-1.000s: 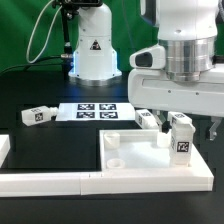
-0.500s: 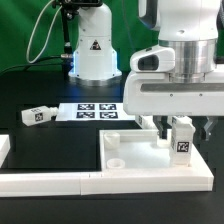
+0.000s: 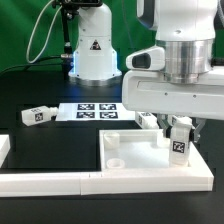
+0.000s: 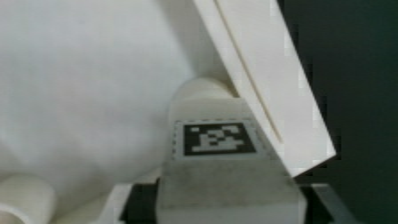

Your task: Assemble one leg

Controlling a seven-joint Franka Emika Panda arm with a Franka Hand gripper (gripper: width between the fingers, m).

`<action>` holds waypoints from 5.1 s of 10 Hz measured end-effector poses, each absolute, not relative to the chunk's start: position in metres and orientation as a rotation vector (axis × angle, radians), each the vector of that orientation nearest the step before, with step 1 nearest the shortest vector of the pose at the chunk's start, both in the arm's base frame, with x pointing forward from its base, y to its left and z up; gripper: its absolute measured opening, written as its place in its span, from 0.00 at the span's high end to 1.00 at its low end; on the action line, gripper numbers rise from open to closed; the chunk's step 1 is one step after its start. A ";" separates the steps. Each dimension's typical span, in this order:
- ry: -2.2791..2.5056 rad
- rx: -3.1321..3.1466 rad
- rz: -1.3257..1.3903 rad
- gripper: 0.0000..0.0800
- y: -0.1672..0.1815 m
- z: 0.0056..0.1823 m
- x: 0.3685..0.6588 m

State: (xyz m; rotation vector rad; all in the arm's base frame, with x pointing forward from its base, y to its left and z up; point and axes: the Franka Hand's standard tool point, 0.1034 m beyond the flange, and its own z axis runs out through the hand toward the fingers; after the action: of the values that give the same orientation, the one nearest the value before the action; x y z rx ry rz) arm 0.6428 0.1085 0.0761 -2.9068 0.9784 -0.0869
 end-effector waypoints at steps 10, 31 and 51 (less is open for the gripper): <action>1.432 -2.631 0.041 0.36 0.112 0.075 0.639; 1.931 -2.302 0.019 0.64 0.111 0.071 0.641; 0.156 -3.106 -0.066 0.45 0.115 0.069 0.638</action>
Offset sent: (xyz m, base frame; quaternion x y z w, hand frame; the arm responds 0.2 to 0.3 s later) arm 0.0293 0.0170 0.0124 0.0986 -0.0698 0.4694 0.8747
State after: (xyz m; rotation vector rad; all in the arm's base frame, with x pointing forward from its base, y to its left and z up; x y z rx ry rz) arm 0.6383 0.1152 0.0695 -3.1055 0.1565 -0.0660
